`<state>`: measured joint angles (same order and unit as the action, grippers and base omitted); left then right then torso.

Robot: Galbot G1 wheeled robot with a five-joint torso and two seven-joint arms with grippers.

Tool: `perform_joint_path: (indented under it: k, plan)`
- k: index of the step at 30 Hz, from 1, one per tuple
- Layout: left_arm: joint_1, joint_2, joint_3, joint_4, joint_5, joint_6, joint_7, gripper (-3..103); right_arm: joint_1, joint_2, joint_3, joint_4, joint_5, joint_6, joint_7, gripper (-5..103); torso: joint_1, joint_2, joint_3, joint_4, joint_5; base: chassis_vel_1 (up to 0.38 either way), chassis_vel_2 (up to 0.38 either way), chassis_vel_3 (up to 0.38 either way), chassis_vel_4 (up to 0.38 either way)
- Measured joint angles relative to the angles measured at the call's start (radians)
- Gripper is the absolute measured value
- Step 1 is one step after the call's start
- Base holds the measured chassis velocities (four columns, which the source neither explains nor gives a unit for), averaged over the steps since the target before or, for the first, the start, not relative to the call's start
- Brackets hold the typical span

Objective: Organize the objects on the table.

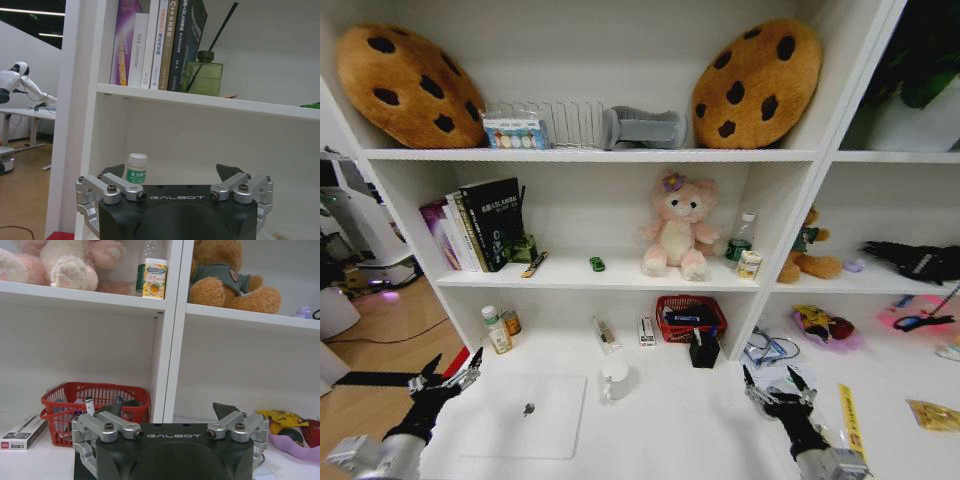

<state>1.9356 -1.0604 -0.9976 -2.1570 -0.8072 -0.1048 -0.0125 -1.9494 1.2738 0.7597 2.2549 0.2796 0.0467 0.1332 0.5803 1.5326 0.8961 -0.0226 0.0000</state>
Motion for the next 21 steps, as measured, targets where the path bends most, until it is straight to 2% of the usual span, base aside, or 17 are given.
perform_joint_path:
  k: [15, 21]
  plan:
    - [0.000, 0.000, 0.000, 0.000, 0.000, 0.000, 0.000, 100, -0.008, 0.012, -0.016, 0.004, -0.033, 0.008, 0.002, 100, 0.000, 0.000, 0.000, -0.0001, 0.0005, -0.120, -0.126, 0.115, 0.147]
    - [0.000, 0.000, 0.000, 0.000, 0.000, 0.000, 0.000, 100, -0.009, 0.019, -0.033, 0.010, -0.041, 0.021, -0.003, 100, 0.000, 0.000, 0.000, 0.0000, -0.0002, -0.020, -0.012, 0.018, 0.015]
